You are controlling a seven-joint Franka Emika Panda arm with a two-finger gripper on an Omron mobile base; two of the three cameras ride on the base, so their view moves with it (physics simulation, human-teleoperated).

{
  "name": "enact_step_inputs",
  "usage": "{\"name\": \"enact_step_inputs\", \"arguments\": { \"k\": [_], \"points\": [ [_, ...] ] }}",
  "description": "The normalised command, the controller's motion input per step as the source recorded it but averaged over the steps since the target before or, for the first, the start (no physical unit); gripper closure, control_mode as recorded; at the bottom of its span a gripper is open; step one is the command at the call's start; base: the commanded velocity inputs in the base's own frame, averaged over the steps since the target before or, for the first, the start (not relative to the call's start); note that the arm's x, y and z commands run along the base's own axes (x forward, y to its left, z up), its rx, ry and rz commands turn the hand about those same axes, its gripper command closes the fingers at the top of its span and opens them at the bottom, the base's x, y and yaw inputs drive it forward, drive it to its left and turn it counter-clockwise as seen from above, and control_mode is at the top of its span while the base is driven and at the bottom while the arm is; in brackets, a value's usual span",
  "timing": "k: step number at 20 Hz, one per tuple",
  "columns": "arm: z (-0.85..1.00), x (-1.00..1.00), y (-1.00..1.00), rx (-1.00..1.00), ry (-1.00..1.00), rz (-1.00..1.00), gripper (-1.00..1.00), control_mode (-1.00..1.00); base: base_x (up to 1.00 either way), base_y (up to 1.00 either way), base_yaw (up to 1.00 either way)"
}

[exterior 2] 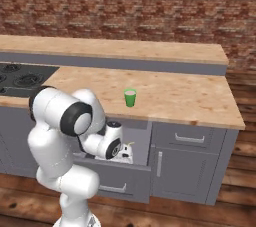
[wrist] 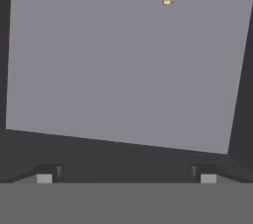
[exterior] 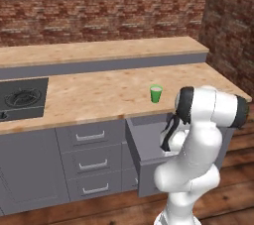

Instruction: Pick up the straw from the right drawer and put it inside the smoothie cup.

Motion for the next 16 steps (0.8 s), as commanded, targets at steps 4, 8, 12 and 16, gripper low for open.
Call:
{"name": "enact_step_inputs", "arguments": {
  "k": [4,8,12,16],
  "points": [
    [0.71,0.0,0.0,0.01,0.0,0.0,-1.0,-1.0,0.0,0.0,0.0],
    [0.55,0.13,0.0,0.01,0.0,0.0,-1.0,-1.0,0.0,0.0,0.0],
    [0.24,0.29,0.0,0.0,0.0,0.0,-1.0,-1.0,0.0,0.0,0.0],
    [0.09,0.41,0.0,0.01,0.0,0.0,-1.0,-1.0,0.0,0.0,0.0]
  ]
}}
